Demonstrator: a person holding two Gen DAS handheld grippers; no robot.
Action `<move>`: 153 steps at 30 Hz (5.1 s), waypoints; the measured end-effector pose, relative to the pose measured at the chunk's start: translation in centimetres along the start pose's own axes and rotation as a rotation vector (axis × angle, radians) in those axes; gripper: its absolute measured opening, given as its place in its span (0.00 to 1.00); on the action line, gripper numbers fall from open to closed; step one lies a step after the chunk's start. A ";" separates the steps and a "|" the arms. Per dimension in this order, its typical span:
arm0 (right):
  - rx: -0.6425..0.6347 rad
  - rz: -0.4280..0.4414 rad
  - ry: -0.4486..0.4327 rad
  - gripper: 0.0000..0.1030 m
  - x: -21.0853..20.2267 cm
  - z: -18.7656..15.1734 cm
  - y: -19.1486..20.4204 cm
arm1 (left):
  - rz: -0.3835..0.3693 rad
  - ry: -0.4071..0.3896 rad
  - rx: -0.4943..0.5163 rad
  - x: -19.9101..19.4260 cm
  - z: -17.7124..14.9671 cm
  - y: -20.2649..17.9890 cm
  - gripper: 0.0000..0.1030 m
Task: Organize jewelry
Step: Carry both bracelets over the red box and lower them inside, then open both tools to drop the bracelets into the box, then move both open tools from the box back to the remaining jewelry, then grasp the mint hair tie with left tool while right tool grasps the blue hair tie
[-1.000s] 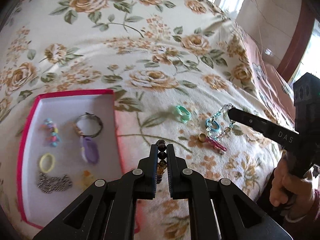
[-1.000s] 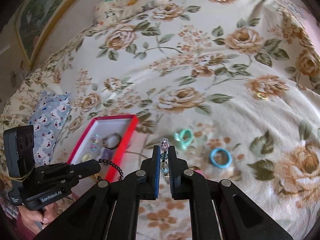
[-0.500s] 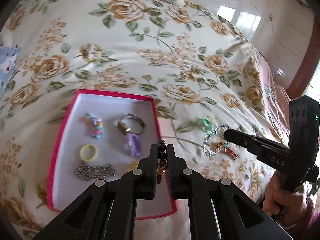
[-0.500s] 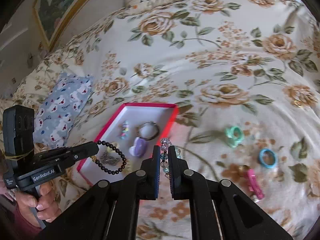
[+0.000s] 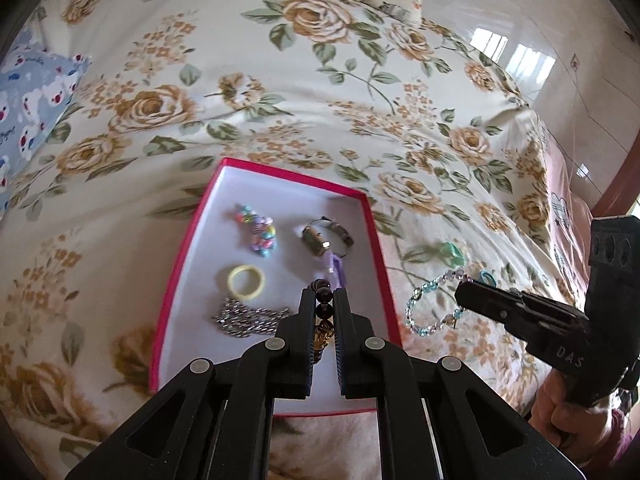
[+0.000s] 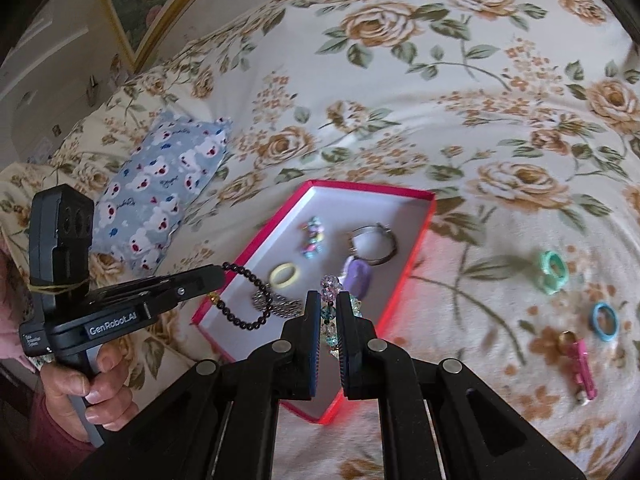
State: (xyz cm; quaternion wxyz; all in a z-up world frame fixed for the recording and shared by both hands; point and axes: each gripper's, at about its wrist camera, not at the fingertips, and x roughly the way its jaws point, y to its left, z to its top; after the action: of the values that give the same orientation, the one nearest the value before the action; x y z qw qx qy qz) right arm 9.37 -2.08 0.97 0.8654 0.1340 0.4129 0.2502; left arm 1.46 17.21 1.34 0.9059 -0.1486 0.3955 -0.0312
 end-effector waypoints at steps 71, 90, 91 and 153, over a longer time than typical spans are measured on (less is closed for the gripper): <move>0.001 0.002 0.179 0.32 6.2 -3.5 0.4 | 0.204 0.114 -0.141 5.1 -1.3 4.8 0.43; 0.187 -0.170 0.018 0.47 -4.3 -5.1 -9.2 | 0.086 0.130 -0.045 5.4 -0.9 -2.9 0.68; 0.195 -0.178 0.014 0.47 -4.7 -5.2 -9.6 | 0.078 0.135 -0.036 5.7 -0.8 -3.4 0.68; 0.358 -0.369 0.059 0.02 -3.9 -3.9 -23.6 | -0.126 0.299 0.233 30.0 5.9 -19.5 0.10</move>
State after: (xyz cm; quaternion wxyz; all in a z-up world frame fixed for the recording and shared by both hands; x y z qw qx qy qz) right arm 11.83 -23.96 -9.28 0.8464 0.2002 0.4932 0.0149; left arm 27.52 -5.16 -10.38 0.8444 -0.0610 0.5091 -0.1550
